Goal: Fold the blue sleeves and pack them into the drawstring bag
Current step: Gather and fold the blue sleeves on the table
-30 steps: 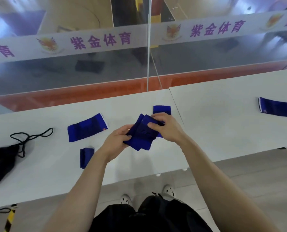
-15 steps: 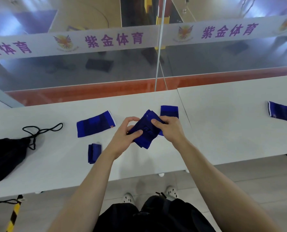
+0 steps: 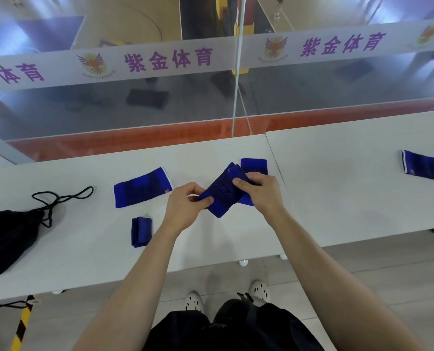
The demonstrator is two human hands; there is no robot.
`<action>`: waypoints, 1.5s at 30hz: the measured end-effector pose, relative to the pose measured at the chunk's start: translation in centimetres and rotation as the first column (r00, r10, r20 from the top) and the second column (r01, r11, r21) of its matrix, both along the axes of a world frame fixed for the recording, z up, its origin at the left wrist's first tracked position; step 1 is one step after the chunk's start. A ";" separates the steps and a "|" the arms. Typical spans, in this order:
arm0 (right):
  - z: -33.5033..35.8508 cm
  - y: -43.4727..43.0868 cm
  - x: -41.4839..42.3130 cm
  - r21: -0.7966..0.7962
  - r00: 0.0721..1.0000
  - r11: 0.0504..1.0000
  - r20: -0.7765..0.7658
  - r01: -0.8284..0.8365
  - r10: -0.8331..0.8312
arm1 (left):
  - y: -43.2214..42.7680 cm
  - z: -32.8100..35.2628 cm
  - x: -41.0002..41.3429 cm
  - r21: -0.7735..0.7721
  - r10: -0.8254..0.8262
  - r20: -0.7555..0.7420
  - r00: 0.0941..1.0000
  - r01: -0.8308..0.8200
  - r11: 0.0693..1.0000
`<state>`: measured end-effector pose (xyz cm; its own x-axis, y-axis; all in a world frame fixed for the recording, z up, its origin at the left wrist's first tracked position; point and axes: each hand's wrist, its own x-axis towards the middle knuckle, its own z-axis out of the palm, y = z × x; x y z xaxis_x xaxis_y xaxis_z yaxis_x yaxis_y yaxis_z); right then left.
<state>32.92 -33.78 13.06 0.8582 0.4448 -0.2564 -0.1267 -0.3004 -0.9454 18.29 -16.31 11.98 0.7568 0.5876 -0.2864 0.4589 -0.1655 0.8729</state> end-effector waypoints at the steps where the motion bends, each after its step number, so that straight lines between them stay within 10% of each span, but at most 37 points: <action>1: -0.1 -0.1 0.1 -0.009 1.000 1.000 0.007 0.003 -0.003 | 0.1 0.0 0.0 -0.021 0.019 -0.001 1.000 -0.019 1.000; 10: 0.0 0.1 0.1 -0.014 0.998 0.998 0.009 0.063 -0.063 | 0.9 0.8 0.0 -0.161 0.057 0.045 0.997 -0.049 0.986; 38: 1.0 2.6 -0.3 -0.025 0.989 0.993 0.094 -0.115 0.117 | 0.6 3.4 2.9 0.539 -0.143 0.205 0.968 0.010 0.842; 45: 1.0 2.4 -0.1 -0.001 0.993 0.995 0.061 -0.102 0.102 | 1.9 1.6 2.4 0.438 0.010 0.068 0.998 -0.039 0.898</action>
<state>32.83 -31.38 14.05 0.8224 0.5312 -0.2036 -0.0374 -0.3066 -0.9511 20.72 -14.36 13.53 0.7482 0.6614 0.0525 0.4147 -0.5279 0.7412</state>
